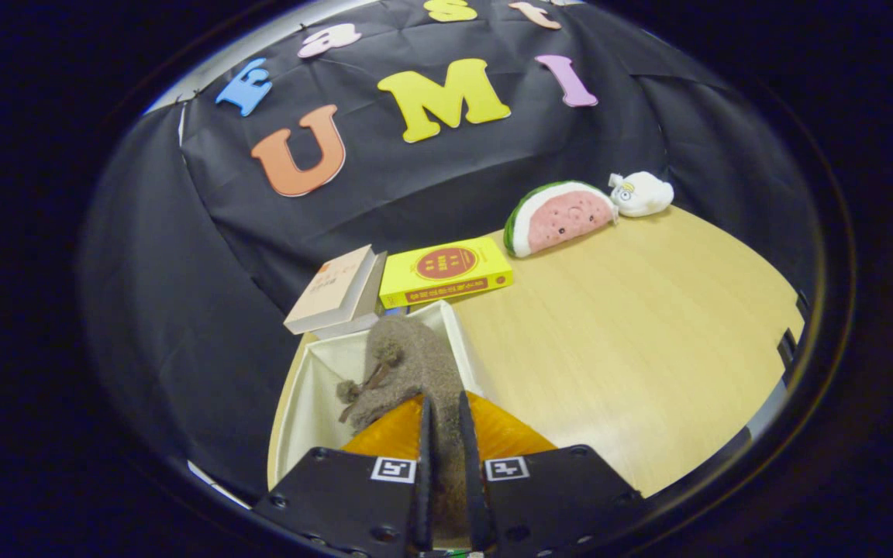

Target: Open the storage box then place both shoes into the box .Put the left shoe in first, then the right shoe, with the right side of both shoes facing outward in a uniform manner.

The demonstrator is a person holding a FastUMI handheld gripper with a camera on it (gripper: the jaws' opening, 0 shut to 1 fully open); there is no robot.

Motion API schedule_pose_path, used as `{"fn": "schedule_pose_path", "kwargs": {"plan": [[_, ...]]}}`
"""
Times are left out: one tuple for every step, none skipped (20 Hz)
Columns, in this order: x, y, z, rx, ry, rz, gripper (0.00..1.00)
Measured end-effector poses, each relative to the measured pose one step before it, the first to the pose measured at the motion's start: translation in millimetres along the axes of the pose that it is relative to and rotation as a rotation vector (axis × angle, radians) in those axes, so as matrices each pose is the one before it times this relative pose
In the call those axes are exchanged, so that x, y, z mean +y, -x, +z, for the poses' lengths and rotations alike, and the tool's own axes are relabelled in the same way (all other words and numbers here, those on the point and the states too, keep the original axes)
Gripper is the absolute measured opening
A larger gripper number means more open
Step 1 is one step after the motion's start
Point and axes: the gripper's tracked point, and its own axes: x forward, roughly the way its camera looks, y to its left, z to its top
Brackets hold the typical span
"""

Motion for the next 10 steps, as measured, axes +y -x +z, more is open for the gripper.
{"fn": "schedule_pose_path", "kwargs": {"plan": [[2.99,1.41,0.76,-0.00492,0.00505,0.0122,0.21],[2.07,2.12,-1.34,-0.00065,0.00674,0.01574,0.29],[3.07,1.7,-0.08,-0.00044,0.01023,0.01629,0.37],[1.76,1.7,-1.87,0.00317,0.01461,0.02193,0.45],[1.34,2.72,1.1,-0.00289,0.01211,0.02137,0.52],[-2.53,3.2,4.31,-0.01797,0.01453,0.01548,0.6],[-4.58,3.59,5.78,-0.0226,0.0154,0.00877,0.68],[-4.22,5.0,6.56,-0.03141,0.02222,0.01274,0.76],[-4.16,4.02,7.57,-0.03106,0.02592,0.00953,0.79],[-7.1,4.7,11.77,-0.05035,0.04111,0.00719,0.83]]}}
